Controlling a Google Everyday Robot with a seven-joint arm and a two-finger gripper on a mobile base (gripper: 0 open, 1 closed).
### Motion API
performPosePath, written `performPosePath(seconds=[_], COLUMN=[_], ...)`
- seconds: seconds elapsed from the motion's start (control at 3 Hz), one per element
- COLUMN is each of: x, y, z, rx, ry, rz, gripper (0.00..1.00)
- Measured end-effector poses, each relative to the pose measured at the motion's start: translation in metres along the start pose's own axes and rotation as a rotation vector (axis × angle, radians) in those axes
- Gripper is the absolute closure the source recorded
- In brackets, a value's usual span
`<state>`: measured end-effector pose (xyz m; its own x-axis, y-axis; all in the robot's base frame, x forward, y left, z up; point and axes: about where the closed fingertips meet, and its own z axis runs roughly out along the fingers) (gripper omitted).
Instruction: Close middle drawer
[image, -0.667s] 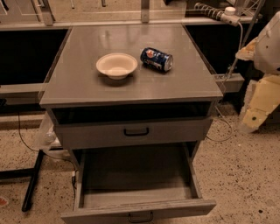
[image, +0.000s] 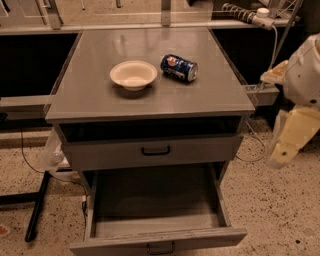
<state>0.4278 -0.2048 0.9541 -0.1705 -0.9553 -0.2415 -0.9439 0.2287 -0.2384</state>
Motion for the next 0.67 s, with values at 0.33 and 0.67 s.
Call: performPosePath(seconds=[0.33,0.67], x=[-0.005,-0.001], y=[0.035,0.067], z=[0.045,0.087], rx=[-0.045,-0.083], ry=[-0.080,-0.138], rz=[-0.054,-0.071], gripper=[0.00,0.19])
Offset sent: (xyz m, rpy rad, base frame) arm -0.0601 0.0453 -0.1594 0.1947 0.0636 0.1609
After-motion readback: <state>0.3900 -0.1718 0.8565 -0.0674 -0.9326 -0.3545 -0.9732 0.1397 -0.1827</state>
